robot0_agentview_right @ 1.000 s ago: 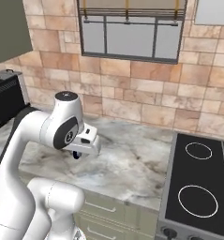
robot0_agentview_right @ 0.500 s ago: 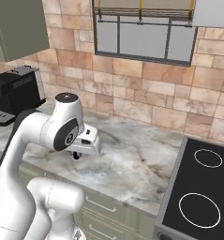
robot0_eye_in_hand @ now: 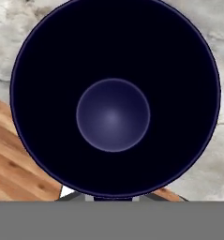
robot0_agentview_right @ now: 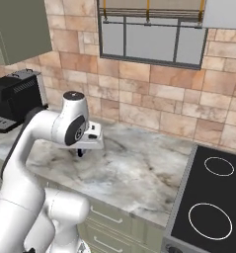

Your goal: Clear the mugs and bowl far away from the sink.

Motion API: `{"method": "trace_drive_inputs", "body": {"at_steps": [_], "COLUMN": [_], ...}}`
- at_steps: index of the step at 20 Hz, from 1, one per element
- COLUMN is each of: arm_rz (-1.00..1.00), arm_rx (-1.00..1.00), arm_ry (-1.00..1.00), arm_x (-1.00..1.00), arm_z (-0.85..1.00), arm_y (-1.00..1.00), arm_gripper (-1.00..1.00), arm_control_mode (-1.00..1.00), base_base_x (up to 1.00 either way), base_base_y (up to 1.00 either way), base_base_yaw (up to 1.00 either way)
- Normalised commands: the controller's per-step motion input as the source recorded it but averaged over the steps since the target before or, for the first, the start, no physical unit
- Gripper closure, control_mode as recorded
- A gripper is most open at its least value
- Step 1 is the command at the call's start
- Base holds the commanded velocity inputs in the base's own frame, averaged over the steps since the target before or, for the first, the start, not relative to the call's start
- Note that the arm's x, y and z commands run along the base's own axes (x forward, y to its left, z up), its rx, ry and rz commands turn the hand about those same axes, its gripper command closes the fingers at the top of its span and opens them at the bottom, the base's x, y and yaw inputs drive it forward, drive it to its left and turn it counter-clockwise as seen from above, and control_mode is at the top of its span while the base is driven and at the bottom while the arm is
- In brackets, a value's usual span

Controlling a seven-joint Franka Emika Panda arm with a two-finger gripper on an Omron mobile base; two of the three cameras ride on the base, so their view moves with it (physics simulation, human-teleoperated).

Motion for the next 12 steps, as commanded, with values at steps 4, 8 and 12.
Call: {"method": "trace_drive_inputs", "body": {"at_steps": [4,8,12], "arm_rz": [0.05,0.04,0.08], "arm_rx": [0.00,0.00,0.00], "arm_ry": [0.01,0.02,0.00], "arm_x": [0.61,0.46,0.38], "arm_z": [-0.10,-0.10,-0.15], "arm_y": [0.22,0.01,0.00], "arm_gripper": [1.00,1.00,1.00], "arm_control_mode": [-1.00,-1.00,-1.00], "base_base_x": [0.00,0.00,0.00], "base_base_y": [0.00,0.00,0.00], "base_base_yaw": [0.00,0.00,0.00]}}
